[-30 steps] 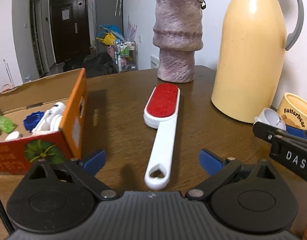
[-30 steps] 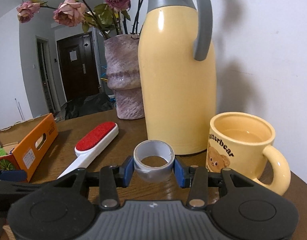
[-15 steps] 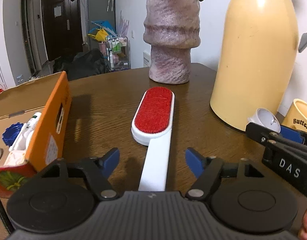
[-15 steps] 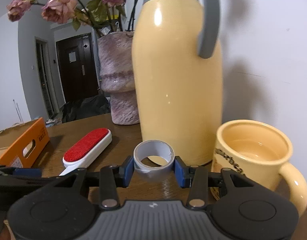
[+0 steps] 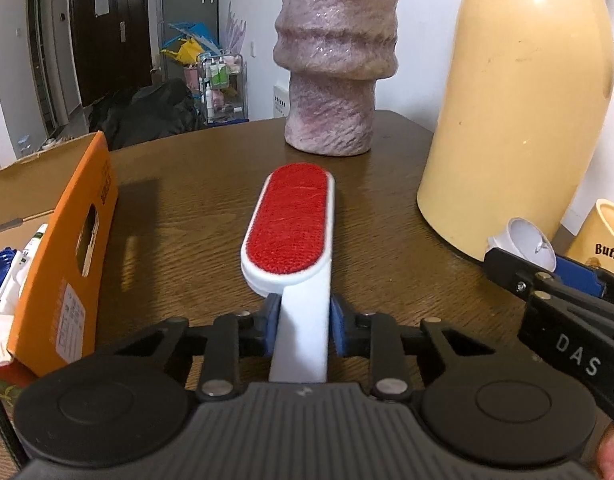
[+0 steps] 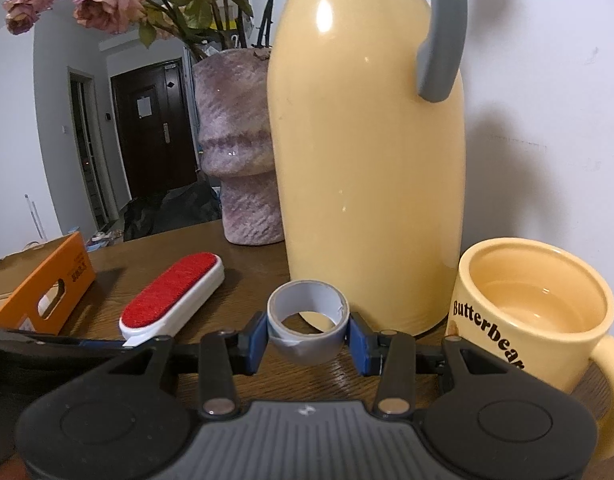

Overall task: Organize rigid objects
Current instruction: 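Move the left tool to the red-white lint roller while the right tool holds the tape roll, then grasp the lint roller's red head with the left tool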

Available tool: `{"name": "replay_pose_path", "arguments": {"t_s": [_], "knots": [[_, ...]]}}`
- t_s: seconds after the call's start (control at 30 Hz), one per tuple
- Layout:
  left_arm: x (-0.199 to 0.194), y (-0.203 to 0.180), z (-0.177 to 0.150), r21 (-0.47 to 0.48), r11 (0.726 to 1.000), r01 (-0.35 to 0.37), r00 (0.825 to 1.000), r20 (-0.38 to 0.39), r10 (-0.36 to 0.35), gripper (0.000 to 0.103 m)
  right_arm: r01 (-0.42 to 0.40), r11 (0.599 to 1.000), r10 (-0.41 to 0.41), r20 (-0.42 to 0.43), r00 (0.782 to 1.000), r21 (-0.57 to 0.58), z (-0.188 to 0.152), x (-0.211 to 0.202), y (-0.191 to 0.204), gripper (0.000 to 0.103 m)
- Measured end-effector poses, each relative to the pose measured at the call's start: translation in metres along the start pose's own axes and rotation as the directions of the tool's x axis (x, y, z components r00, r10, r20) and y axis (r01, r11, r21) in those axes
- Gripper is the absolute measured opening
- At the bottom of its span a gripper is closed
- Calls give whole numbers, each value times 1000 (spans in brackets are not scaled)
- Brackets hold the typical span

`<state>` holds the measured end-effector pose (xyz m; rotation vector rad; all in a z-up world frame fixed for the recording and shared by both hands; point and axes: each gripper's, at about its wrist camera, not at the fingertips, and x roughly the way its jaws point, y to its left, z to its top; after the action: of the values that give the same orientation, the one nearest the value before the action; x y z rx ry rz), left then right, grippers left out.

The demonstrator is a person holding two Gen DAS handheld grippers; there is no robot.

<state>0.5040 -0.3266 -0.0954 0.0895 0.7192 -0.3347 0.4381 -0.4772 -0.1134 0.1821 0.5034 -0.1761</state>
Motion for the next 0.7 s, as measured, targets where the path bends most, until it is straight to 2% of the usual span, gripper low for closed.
{"name": "replay_pose_path", "arguments": {"t_s": [0.37,0.7], "knots": [[-14,-3,0,41,999,-33,997,75,30,26,8,1000,-8,7,1000,-3,0,-1,2,42],[-40,1,4,34,998,-50,985,170,44,26,-3,1000,3,42,999,12,0,-10,0,42]]}}
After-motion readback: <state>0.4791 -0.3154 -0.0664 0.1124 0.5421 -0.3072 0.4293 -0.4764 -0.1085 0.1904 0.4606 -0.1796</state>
